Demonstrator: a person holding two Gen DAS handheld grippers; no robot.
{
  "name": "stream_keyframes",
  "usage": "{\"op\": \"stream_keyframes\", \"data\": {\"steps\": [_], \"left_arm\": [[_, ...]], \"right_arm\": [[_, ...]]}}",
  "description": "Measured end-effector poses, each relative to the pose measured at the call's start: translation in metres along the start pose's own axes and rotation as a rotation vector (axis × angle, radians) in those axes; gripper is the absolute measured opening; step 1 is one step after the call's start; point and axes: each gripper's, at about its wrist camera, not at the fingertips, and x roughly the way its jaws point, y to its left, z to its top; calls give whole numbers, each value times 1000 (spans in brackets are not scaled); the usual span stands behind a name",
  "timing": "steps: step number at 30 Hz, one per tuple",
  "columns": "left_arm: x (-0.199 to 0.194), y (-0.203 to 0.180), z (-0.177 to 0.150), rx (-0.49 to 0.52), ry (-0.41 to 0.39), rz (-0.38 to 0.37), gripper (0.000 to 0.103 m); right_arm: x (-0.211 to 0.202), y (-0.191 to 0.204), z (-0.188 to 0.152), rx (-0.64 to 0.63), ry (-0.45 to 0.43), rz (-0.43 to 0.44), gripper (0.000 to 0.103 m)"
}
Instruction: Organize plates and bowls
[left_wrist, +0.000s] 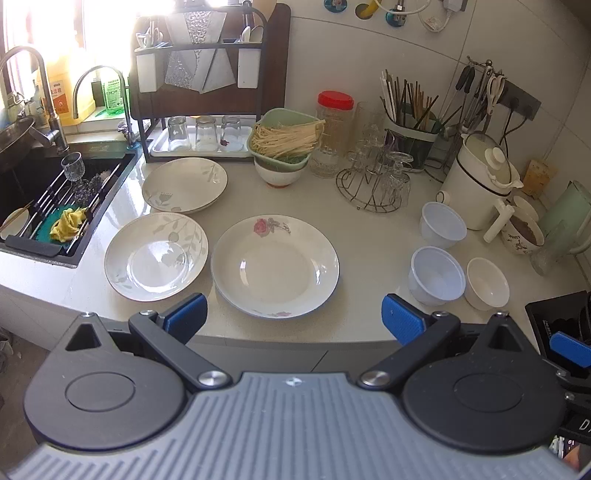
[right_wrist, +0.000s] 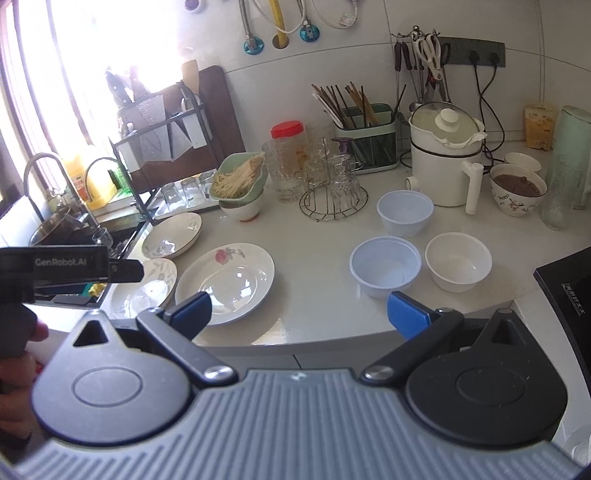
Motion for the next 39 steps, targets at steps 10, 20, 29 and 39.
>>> {"op": "stream_keyframes", "data": {"steps": [10, 20, 29, 39], "left_arm": [[-1, -14, -22, -33, -7, 29, 102], [-12, -11, -30, -60, 2, 49, 102], [-5, -9, -24, -80, 29, 28, 102], [22, 15, -25, -82, 131, -55, 102]], "right_arm": [[2, -12, -5, -39, -1, 65, 103], [9, -24, -10, 11, -5, 117, 103], [10, -29, -11, 53, -4, 139, 103], [23, -17, -11, 69, 2, 125, 103]]}}
